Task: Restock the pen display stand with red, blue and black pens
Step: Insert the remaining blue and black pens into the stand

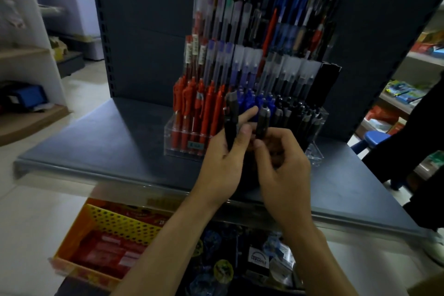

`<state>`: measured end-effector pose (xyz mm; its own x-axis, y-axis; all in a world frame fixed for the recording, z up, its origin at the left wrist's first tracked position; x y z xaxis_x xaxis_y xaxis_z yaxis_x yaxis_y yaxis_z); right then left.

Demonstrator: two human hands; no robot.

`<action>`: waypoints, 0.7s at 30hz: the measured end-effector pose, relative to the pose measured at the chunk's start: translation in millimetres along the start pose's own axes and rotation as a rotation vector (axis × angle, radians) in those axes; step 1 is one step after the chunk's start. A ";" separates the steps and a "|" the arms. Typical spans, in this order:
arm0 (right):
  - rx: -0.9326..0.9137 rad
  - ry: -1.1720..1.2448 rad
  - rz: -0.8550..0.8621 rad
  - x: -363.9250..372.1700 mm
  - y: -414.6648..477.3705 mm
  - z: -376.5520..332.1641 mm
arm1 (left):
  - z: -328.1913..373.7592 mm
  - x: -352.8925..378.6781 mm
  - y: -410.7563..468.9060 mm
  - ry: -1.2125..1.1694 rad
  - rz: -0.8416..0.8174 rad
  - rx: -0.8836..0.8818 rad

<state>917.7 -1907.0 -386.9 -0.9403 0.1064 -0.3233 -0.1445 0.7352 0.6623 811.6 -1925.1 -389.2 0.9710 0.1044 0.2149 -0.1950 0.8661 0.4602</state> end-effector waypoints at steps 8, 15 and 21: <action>0.053 0.016 0.012 -12.0 4.3 5.5 | -1.3 1.2 3.3 0.007 0.176 0.009; 0.076 0.044 -0.076 -25.3 8.0 9.3 | -5.9 16.5 -1.3 -0.108 0.028 -0.068; 0.092 0.012 -0.022 -41.0 11.8 16.7 | -11.4 25.9 1.9 -0.084 0.033 -0.079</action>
<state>959.6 -1891.5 -377.0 -0.9407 0.0820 -0.3292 -0.1372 0.7955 0.5902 838.0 -1915.2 -392.6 0.9488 0.0951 0.3012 -0.2117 0.8992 0.3830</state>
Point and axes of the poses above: each hand's wrist, its own y-axis towards the middle knuckle, its own x-axis out of the palm, z = x × y, the point moved 2 cm from there along y, towards the middle knuckle, and after that the axes turned 4 degrees about -y, right-handed, at the moved point
